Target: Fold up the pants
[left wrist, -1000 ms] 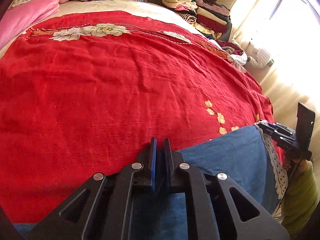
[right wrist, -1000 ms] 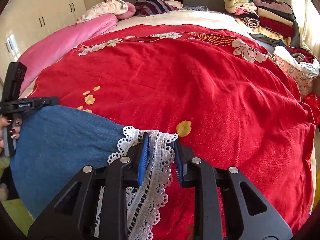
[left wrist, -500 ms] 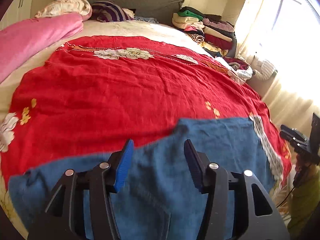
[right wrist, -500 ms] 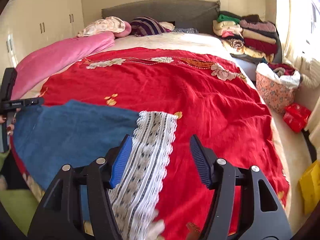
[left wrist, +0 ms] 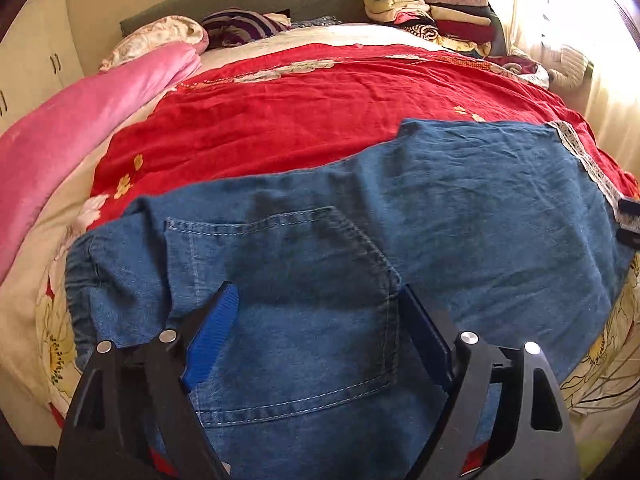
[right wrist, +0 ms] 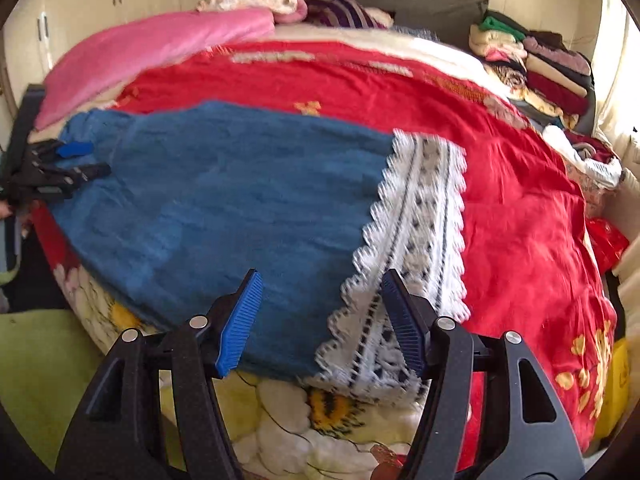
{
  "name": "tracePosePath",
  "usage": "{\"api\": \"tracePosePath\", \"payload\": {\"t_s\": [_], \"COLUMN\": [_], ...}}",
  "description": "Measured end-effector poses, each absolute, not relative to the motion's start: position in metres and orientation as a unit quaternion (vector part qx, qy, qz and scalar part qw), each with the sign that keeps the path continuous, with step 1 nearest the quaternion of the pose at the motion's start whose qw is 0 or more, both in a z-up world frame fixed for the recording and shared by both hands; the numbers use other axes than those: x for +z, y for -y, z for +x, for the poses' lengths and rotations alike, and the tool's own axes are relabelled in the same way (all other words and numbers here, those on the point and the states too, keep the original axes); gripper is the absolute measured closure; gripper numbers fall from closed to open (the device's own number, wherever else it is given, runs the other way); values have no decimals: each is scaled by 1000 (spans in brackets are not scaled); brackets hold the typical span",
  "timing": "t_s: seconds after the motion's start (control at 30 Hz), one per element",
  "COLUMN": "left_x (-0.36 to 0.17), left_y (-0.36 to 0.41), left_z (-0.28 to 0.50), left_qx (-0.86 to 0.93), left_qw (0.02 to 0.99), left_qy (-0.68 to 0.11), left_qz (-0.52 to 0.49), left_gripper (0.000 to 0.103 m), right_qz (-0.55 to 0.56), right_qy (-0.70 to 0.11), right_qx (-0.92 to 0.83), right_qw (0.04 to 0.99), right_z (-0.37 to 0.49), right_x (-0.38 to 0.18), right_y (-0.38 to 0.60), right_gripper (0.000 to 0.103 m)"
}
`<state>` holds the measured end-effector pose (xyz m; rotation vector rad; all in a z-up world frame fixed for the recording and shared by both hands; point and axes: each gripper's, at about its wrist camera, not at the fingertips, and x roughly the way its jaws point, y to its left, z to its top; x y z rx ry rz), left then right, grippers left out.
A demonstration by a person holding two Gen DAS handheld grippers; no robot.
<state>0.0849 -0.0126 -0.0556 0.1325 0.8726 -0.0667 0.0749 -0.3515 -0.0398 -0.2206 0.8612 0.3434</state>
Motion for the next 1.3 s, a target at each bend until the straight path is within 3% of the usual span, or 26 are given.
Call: {"api": "tracePosePath", "payload": {"t_s": [0.13,0.47,0.87,0.93,1.3], "left_x": [-56,-61,-13,-16,-61], "left_y": [1,-3,41,55,80], "left_z": [84,86,64,61,61], "left_qx": [-45,-62,-127,-141,-167], "left_qw": [904,903,912,909,881], "left_qy": [-423,-424,-388,-390,-437], "left_qz": [49,25,26,37,67], "left_gripper": [18,18,18,18,18], "right_qz": [-83,-65,-74,-77,-73], "right_qy": [-443,-444,-355,-345,-379], "right_qx": [169,164,204,216,234], "right_qw": [877,879,909,910,892], "right_z": [71,68,44,42,59], "right_x": [-52,-56,-5,-3,-31], "right_y": [376,390,357,346,307], "right_gripper": [60,60,42,37,30]}}
